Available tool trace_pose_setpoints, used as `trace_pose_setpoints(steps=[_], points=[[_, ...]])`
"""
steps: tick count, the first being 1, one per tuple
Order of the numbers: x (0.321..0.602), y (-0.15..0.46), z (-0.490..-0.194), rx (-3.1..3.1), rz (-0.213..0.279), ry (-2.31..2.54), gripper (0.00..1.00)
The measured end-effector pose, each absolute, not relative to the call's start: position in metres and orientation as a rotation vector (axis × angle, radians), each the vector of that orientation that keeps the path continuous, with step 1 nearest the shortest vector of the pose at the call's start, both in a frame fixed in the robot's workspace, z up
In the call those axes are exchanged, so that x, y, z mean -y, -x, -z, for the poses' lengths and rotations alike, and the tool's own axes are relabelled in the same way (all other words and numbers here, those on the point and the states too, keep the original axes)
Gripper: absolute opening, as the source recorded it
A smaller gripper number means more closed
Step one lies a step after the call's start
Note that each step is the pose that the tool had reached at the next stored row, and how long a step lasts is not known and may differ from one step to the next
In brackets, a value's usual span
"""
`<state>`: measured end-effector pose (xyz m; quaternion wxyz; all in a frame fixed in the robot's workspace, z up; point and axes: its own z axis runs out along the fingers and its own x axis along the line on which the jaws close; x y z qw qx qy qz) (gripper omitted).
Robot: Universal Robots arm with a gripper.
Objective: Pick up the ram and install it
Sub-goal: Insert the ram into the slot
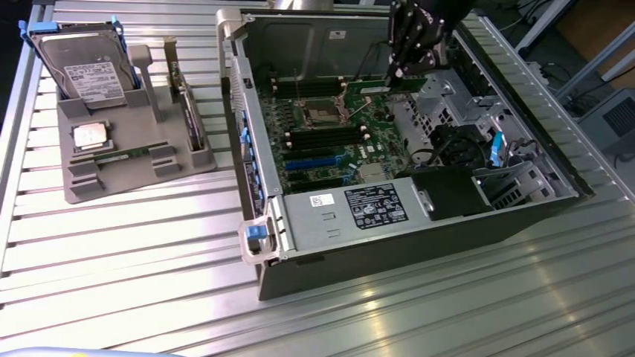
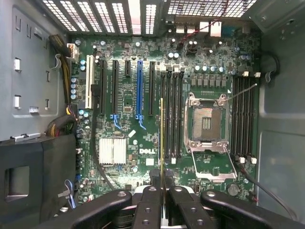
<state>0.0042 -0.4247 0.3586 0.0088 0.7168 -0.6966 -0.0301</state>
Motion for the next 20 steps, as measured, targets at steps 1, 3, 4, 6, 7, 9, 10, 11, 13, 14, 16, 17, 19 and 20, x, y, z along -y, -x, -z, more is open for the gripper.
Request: trace_pose_setpoints(steps=[1,3,4,6,7,9,10,11,13,14,16,17,19,20], points=[[0.425,-0.004,-0.358,2.176,0.094,-2.239,0.13],[0.425,-0.004,-0.355,2.176,0.094,-2.239,0.13],[0.425,-0.004,-0.354,2.176,0.094,-2.239,0.13],[0.425,-0.004,-0.352,2.176,0.094,-2.239,0.13],[0.425,-0.004,-0.351,2.176,0.094,-2.239,0.13],[0.425,-0.004,-0.348,2.176,0.094,-2.239,0.13],[0.425,-0.004,-0.347,2.176,0.094,-2.239,0.13],[0.425,-0.004,-0.345,2.176,0.094,-2.239,0.13],[0.425,-0.004,-0.344,2.176,0.094,-2.239,0.13],[0.425,-0.004,-0.342,2.176,0.094,-2.239,0.13],[0.425,-0.004,-0.339,2.176,0.094,-2.239,0.13],[0.425,-0.004,-0.339,2.176,0.094,-2.239,0.13],[0.425,-0.004,-0.337,2.176,0.094,-2.239,0.13],[0.425,-0.004,-0.336,2.176,0.094,-2.239,0.13]])
